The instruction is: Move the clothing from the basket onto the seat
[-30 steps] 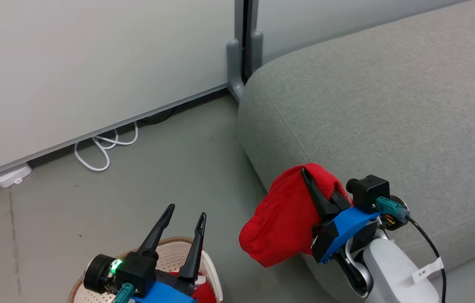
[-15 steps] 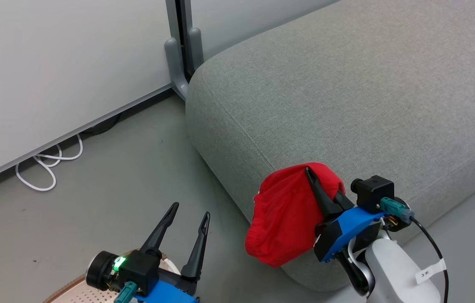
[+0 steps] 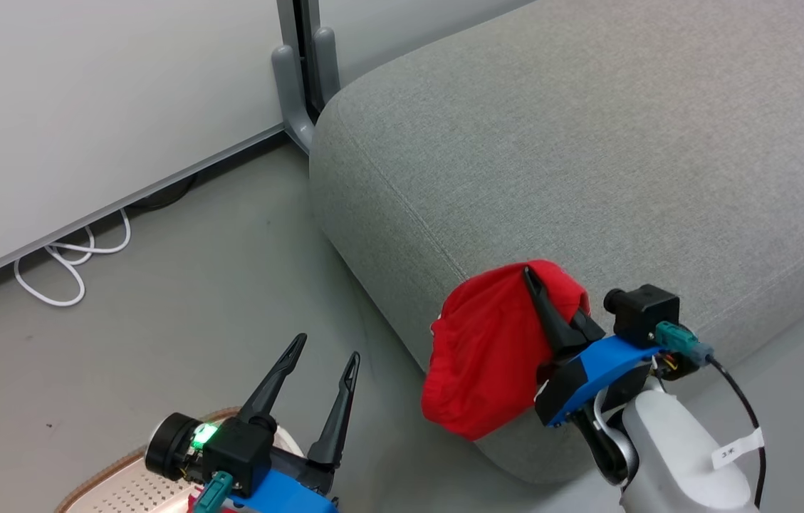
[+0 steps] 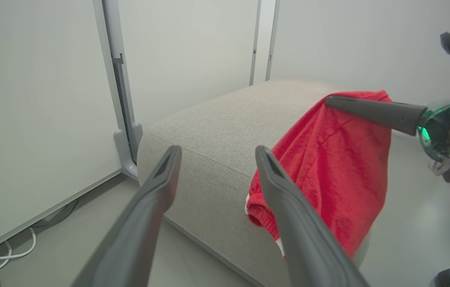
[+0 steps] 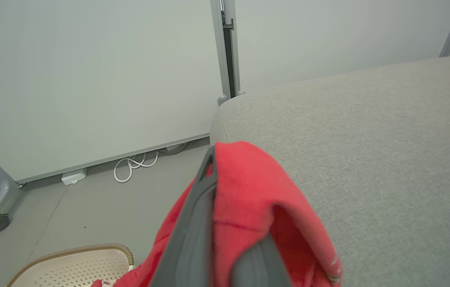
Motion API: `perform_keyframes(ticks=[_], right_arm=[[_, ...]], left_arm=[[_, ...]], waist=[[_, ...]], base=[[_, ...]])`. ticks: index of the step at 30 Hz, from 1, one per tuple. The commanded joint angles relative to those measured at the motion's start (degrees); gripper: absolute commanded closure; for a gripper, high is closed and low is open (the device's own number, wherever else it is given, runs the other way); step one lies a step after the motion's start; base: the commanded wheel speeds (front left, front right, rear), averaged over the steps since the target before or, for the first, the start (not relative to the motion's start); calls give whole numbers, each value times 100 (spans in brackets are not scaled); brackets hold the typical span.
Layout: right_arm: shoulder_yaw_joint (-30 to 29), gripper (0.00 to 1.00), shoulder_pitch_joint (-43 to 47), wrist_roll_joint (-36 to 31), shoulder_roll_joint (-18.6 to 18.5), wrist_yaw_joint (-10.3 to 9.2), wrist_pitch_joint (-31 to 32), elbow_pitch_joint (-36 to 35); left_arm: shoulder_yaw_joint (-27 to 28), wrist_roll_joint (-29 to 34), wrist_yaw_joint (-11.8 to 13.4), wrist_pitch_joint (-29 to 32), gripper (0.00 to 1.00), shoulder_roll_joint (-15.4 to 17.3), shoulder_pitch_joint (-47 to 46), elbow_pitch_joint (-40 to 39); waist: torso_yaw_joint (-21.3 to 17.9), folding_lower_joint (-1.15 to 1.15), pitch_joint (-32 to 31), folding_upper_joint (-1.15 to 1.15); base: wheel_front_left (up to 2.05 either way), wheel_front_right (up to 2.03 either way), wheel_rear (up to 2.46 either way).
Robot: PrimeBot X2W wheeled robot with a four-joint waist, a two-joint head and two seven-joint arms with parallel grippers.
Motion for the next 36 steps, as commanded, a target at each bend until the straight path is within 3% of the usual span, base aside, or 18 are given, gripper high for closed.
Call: perform_keyframes(ticks=[1, 7, 12, 23, 29, 36], right_arm=[[-52, 100, -181, 111, -6, 3, -39, -27], [-430, 100, -769, 654, -10, 3, -102, 19], [-1114, 100, -1688, 319, -24, 4, -82, 320], [-2702, 100, -3145, 341, -826, 4, -25, 231], [-3312, 100, -3401, 308, -1112, 4, -116, 280], [-3756, 100, -3226, 98, -1225, 3, -99, 938]], left_arm=[[7, 39, -5, -27, 0, 51, -76, -43], [55, 86, -5, -27, 0, 168, -151, -169], [-80, 152, -5, -28, 0, 383, -346, -379], [-490, 371, -4, -27, 0, 1012, -1222, -922], [-627, 468, -4, -20, 0, 1299, -1502, -1180], [-710, 475, -4, 58, 0, 1450, -1557, -1357]], waist=[[58, 0, 108, 0], [102, 0, 406, 0], [205, 0, 860, 0], [753, 0, 2391, 0], [926, 0, 2996, 0], [1072, 0, 3217, 0]], base=[[0, 0, 0], [0, 0, 0], [0, 0, 0], [0, 0, 0], [0, 0, 0], [0, 0, 0]])
